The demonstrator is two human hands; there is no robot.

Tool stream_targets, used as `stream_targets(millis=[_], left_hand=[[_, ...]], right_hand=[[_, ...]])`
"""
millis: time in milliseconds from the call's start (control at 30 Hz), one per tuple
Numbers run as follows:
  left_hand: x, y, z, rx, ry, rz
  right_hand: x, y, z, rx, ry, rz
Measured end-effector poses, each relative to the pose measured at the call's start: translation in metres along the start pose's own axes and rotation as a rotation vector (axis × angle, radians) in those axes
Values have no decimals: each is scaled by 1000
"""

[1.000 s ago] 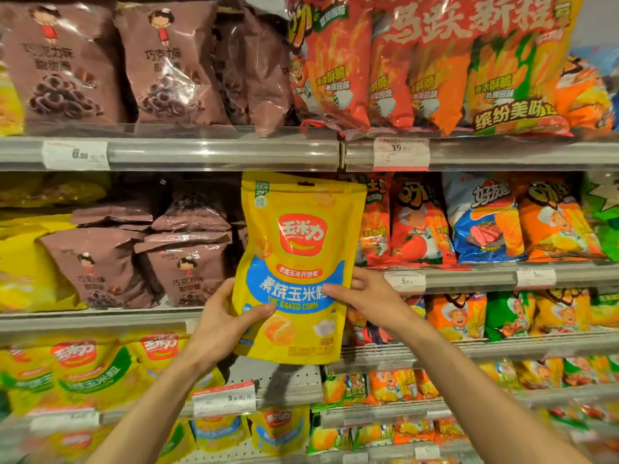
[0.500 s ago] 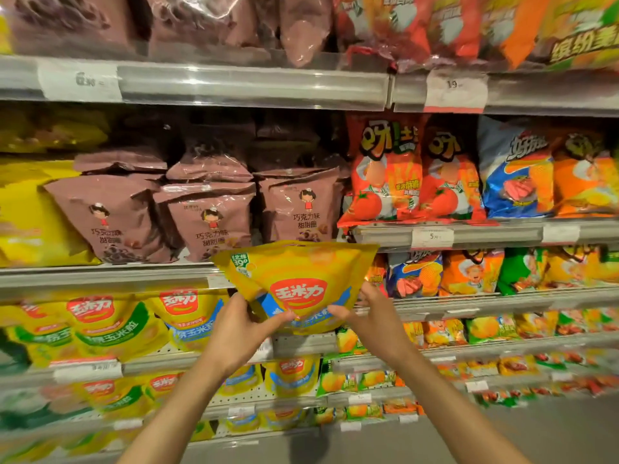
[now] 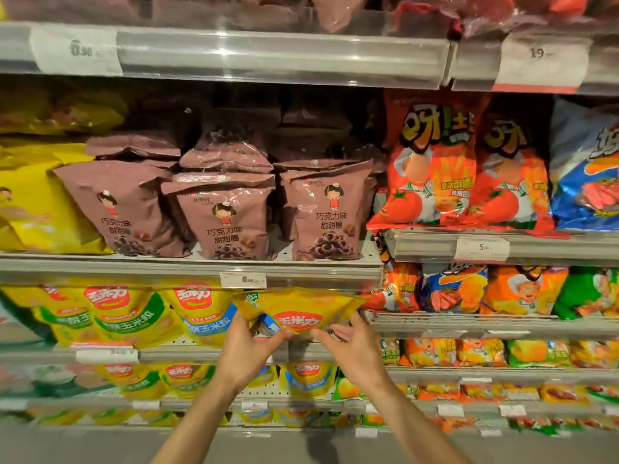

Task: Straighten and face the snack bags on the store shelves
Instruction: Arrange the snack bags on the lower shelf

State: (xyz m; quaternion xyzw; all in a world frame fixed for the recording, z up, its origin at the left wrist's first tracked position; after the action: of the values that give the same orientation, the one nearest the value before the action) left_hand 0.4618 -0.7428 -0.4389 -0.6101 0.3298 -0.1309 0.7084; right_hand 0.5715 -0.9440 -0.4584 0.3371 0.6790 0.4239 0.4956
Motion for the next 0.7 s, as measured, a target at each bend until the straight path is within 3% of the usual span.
stream_targets(millis=[233, 433, 700], left_hand=[[23, 25, 27, 43, -26, 118], [40, 44, 32, -74, 73, 70], [36, 48, 35, -123, 47, 5]], right_hand=[[19, -17, 24, 87, 31, 146], [25, -29, 37, 88, 18, 107], [30, -32, 50, 49, -28, 43]])
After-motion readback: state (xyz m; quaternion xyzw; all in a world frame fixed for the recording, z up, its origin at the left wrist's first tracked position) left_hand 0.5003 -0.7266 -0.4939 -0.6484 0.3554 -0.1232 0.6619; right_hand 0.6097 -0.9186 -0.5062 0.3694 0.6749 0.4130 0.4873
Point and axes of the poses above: each hand's wrist, its own z-axis towards the middle knuckle, its own x-axis out of the palm, y = z × x, the point moved 10 cm from there along z, towards the middle knuckle, and after that the axes turned 13 degrees about -y, right-handed, at the moved point
